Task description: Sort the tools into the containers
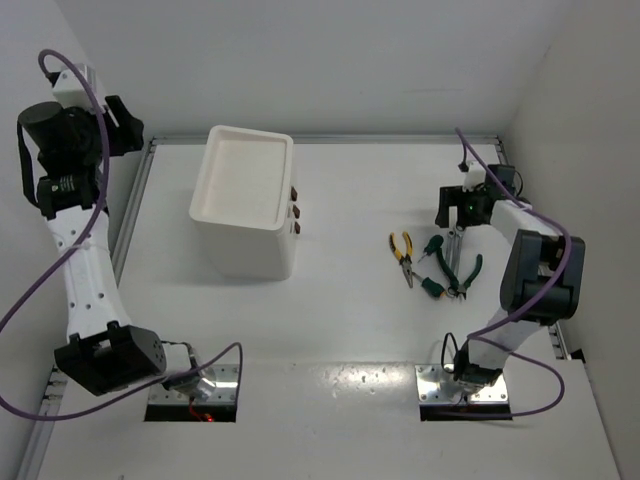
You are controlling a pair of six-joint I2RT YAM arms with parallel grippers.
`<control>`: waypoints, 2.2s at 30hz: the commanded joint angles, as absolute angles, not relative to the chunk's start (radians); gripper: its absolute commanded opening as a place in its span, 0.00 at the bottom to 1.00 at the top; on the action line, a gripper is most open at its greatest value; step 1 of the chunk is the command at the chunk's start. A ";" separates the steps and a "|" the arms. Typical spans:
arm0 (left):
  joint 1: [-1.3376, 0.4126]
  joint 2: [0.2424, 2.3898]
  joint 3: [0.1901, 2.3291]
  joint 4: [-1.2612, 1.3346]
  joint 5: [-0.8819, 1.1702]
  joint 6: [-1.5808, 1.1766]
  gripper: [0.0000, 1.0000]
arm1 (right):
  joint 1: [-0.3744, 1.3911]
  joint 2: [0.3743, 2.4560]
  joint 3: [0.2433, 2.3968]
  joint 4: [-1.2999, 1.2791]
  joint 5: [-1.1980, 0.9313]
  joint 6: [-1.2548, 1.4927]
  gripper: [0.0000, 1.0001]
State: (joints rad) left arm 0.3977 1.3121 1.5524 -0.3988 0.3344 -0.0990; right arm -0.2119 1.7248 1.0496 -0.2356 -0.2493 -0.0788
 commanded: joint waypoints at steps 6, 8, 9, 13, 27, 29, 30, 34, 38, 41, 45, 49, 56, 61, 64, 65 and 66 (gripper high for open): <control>0.267 1.256 1.530 -0.558 0.482 -0.196 0.66 | -0.195 1.651 1.069 -0.288 -0.562 -0.178 0.93; 0.232 1.256 1.520 -0.567 0.482 -0.210 0.70 | -0.183 1.640 1.078 -0.301 -0.662 -0.193 0.91; 0.219 1.256 1.520 -0.568 0.470 -0.210 0.70 | -0.183 1.640 1.092 -0.301 -0.676 -0.193 0.91; 0.158 1.265 1.500 -0.615 0.416 -0.224 0.72 | -0.164 1.667 1.112 -0.301 -0.686 -0.167 0.91; -0.026 1.310 1.443 -0.643 0.017 -0.156 0.70 | -0.164 1.686 1.143 -0.311 -0.666 -0.167 0.91; -0.026 1.325 1.443 -0.643 -0.012 -0.156 0.70 | -0.164 1.686 1.143 -0.311 -0.657 -0.167 0.91; -0.026 1.344 1.443 -0.643 -0.012 -0.156 0.69 | -0.164 1.686 1.143 -0.311 -0.657 -0.167 0.91; -0.035 1.379 1.453 -0.643 0.006 -0.156 0.67 | -0.164 1.686 1.143 -0.311 -0.646 -0.167 0.91; -0.035 1.410 1.453 -0.643 0.031 -0.156 0.43 | -0.164 1.686 1.143 -0.311 -0.646 -0.167 0.91; -0.035 1.428 1.444 -0.643 0.031 -0.147 0.33 | -0.164 1.695 1.143 -0.302 -0.646 -0.167 0.91; -0.025 1.449 1.443 -0.632 0.020 -0.147 0.26 | -0.164 1.695 1.143 -0.302 -0.635 -0.167 0.91; 0.011 1.499 1.506 -0.632 -0.011 -0.158 0.00 | -0.164 1.704 1.143 -0.293 -0.658 -0.167 0.87; 0.044 1.617 1.696 -0.632 -0.034 -0.135 0.00 | -0.155 1.713 1.143 -0.293 -0.658 -0.167 0.86; 0.066 1.655 1.753 -0.632 -0.023 -0.135 0.00 | -0.146 1.723 1.152 -0.293 -0.690 -0.167 0.86; 0.075 1.664 1.721 -0.623 0.001 -0.144 0.00 | -0.124 1.698 1.140 -0.261 -0.787 -0.167 0.85; 0.086 1.664 1.712 -0.623 0.015 -0.153 0.00 | -0.124 1.674 1.128 -0.189 -0.877 -0.158 0.84; 0.100 1.664 1.701 -0.623 0.078 -0.153 0.00 | -0.097 1.652 1.068 -0.108 -0.921 -0.106 0.83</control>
